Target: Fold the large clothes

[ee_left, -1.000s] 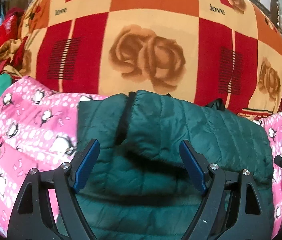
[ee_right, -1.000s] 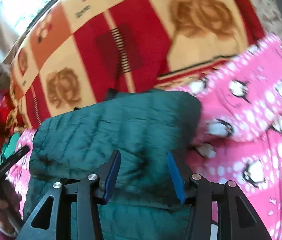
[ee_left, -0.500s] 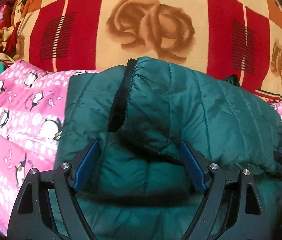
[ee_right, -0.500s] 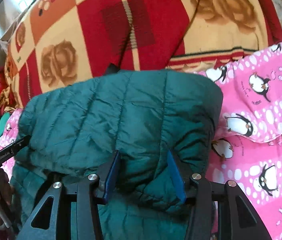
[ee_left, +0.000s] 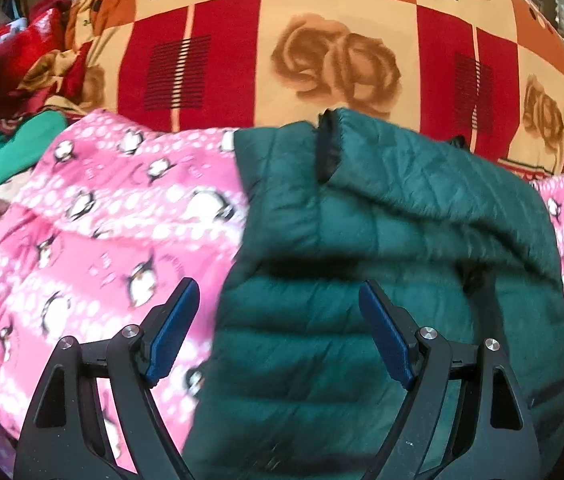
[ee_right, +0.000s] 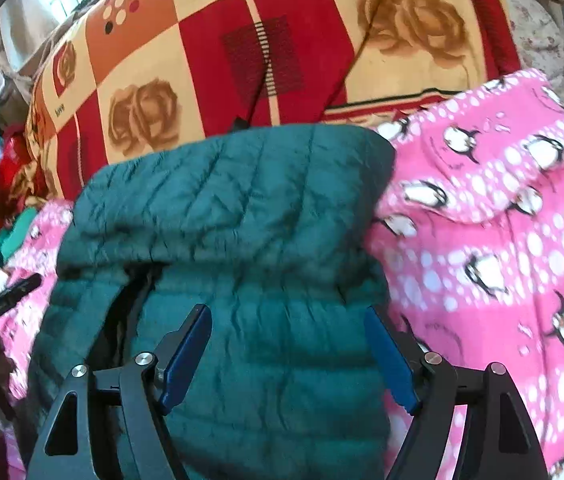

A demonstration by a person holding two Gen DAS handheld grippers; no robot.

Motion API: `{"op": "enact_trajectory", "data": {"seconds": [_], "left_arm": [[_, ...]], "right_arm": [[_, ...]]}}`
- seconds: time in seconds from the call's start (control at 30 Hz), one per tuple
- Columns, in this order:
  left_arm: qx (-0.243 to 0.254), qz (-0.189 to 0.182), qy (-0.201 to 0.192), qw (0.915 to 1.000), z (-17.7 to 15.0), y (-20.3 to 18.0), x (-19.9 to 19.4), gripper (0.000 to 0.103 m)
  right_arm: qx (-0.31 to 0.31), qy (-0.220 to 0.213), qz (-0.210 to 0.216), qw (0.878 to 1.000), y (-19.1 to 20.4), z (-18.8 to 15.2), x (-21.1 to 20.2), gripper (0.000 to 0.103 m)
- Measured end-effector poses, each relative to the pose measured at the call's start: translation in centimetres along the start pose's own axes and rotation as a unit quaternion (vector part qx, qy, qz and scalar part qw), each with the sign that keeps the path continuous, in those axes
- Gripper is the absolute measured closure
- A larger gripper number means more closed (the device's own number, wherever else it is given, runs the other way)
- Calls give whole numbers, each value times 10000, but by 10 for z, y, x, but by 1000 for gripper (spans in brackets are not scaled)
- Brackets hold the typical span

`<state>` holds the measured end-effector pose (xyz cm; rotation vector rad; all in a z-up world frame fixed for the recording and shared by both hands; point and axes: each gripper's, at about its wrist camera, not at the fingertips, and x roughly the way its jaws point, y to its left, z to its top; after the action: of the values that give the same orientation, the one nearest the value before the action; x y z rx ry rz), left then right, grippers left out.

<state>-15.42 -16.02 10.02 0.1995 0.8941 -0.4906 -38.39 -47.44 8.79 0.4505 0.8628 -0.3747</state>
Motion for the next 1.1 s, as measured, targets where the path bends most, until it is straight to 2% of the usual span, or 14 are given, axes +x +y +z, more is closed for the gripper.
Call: {"op": "enact_trajectory", "data": {"seconds": [0.27, 0.5, 0.77, 1.1], "left_arm": [[22, 95, 81, 9999, -48, 26, -23, 21], [-124, 104, 343, 9993, -88, 46, -27, 21], [-413, 37, 482, 9980, -109, 63, -32, 21], [-318, -60, 547, 9980, -121, 61, -45, 21]], "right_arm": [[-59, 13, -231, 9997, 1, -38, -16, 27], [-130, 63, -422, 9990, 1, -64, -23, 27], [-150, 157, -497, 9985, -1, -87, -30, 27], [-191, 251, -597, 9977, -3, -107, -41, 27]]}}
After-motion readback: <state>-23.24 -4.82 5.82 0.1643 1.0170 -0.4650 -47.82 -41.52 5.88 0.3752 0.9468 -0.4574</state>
